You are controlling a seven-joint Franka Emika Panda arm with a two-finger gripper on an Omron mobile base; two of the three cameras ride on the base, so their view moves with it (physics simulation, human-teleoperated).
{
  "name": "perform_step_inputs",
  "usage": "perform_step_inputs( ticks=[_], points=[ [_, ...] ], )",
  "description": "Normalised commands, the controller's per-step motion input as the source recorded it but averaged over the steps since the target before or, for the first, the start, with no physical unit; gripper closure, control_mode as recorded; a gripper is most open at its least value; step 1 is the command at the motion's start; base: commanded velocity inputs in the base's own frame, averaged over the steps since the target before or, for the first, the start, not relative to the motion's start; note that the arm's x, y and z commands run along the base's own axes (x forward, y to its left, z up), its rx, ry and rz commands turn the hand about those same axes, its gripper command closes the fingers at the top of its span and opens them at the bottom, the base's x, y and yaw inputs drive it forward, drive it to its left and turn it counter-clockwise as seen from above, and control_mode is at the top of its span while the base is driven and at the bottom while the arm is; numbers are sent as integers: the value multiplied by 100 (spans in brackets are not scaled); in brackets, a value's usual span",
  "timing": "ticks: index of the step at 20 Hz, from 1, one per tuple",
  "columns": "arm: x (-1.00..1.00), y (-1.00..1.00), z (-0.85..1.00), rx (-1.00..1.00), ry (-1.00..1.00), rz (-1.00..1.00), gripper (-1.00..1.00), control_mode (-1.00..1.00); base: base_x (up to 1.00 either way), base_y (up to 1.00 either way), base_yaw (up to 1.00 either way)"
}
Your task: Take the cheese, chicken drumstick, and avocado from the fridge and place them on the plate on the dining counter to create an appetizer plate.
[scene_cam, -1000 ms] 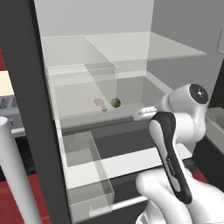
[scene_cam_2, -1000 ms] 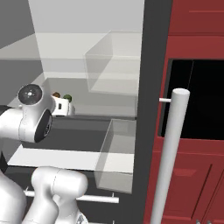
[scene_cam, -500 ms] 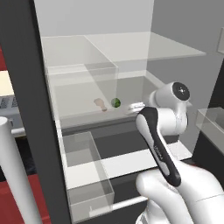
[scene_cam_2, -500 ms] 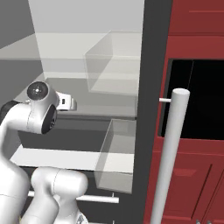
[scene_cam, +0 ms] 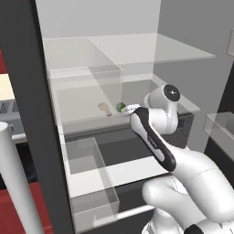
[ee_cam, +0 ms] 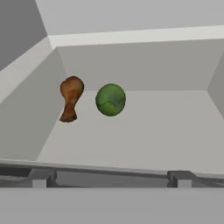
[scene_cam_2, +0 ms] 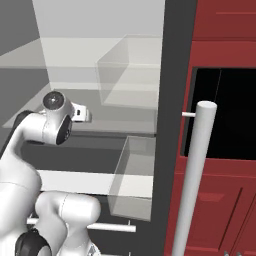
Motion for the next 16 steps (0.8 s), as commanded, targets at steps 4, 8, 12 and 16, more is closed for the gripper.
perform_step_inputs(
  ticks=[4, 8, 12, 16],
  points=[
    [55, 20, -21, 0, 0, 0, -100, -100, 0, 0, 0],
    [51, 19, -17, 0, 0, 0, -100, -100, 0, 0, 0],
    [49, 13, -13, 0, 0, 0, -100, -100, 0, 0, 0],
    [44, 3, -13, 0, 0, 0, -100, -100, 0, 0, 0]
  ],
)
